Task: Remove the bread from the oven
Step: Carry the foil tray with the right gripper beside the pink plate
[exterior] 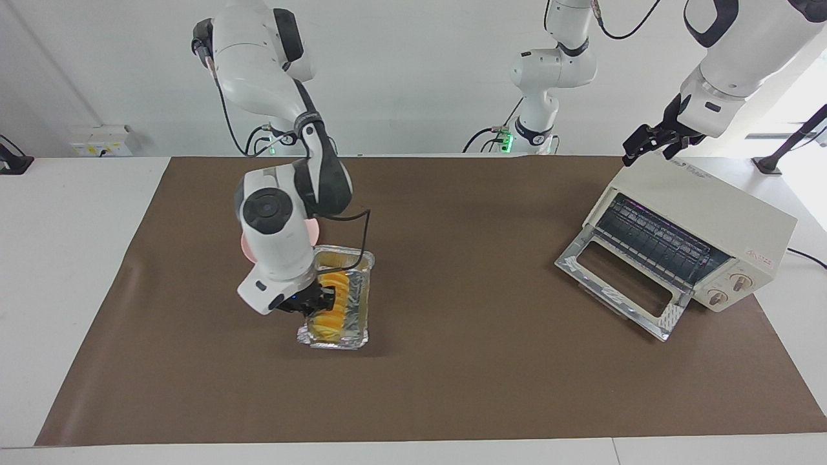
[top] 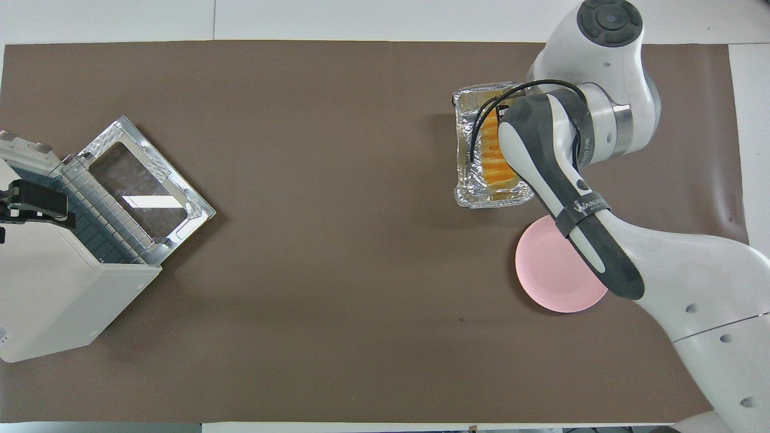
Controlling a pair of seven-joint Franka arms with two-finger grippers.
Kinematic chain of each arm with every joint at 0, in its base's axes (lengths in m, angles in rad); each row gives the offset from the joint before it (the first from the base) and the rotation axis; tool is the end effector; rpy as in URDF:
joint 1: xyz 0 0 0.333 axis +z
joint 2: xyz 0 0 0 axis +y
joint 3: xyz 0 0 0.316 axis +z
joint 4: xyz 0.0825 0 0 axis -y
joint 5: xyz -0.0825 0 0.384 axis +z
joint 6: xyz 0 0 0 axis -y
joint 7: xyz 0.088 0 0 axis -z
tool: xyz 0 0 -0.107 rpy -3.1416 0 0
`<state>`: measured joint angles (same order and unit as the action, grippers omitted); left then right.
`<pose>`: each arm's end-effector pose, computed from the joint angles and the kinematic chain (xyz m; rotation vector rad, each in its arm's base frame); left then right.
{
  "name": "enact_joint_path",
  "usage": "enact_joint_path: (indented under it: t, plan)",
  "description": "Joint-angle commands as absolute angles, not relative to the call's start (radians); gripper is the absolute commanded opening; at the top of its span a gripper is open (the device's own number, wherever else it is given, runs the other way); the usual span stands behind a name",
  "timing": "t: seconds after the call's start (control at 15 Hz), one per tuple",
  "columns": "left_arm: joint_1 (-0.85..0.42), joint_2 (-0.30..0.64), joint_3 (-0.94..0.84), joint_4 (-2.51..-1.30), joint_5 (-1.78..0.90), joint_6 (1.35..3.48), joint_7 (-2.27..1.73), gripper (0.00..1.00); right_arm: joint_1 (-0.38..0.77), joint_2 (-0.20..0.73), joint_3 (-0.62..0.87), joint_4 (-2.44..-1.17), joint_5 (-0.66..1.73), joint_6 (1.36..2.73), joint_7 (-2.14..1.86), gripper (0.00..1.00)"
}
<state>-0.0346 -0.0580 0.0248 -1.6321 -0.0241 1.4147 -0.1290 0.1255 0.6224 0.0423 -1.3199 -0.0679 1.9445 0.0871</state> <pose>0.5182 -0.0076 0.6149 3.1118 0.1826 -0.2512 0.7189 0.1103 0.3726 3.0999 0.1512 0.0119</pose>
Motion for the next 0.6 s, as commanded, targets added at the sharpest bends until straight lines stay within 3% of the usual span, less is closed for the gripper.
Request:
enact_joint_path:
  t: [0.0, 0.33, 0.4, 0.47, 0.53]
  plan:
    - [-0.037, -0.084, 0.028, -1.661, -0.031, 1.416, -0.126, 1.00, 0.042, 0.692, 0.057, -1.281, -0.067, 1.991, -0.012, 0.00]
    - [-0.031, -0.084, 0.029, -1.661, -0.031, 1.413, -0.130, 1.00, 0.015, 0.706, 0.055, -1.304, -0.078, 2.040, -0.087, 0.00]
    - [-0.032, -0.084, 0.029, -1.661, -0.031, 1.413, -0.130, 1.00, 0.018, 0.701, 0.055, -1.315, -0.078, 2.039, -0.083, 0.11]
    - [-0.032, -0.084, 0.029, -1.661, -0.031, 1.413, -0.130, 1.00, 0.020, 0.698, 0.055, -1.318, -0.080, 2.034, -0.084, 0.77]
    - [-0.032, -0.084, 0.029, -1.661, -0.031, 1.413, -0.130, 1.00, 0.028, 0.693, 0.054, -1.318, -0.080, 2.011, -0.084, 1.00]
